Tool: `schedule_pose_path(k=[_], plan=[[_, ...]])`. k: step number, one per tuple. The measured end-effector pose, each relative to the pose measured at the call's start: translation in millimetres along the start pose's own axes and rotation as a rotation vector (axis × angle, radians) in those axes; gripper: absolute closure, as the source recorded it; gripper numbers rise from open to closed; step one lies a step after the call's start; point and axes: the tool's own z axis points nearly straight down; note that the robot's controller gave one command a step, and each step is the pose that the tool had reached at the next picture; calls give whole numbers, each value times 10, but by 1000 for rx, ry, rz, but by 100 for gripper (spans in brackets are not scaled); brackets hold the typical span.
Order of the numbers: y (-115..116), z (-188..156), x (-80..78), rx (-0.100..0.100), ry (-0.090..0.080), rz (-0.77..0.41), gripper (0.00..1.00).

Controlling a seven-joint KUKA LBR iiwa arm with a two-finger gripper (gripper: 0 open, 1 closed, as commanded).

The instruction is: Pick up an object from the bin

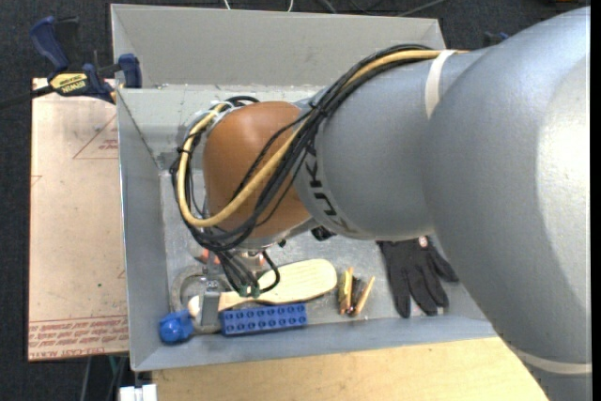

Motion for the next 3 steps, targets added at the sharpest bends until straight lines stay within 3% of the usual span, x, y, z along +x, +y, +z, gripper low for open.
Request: schedule_pose_path(k=[1,2,3], plan=[[-9,-39,-24,-2,-7,4,0],[-585,219,-601,-4,-9,85,0],[-886,-126,-612,0,1,58,0]])
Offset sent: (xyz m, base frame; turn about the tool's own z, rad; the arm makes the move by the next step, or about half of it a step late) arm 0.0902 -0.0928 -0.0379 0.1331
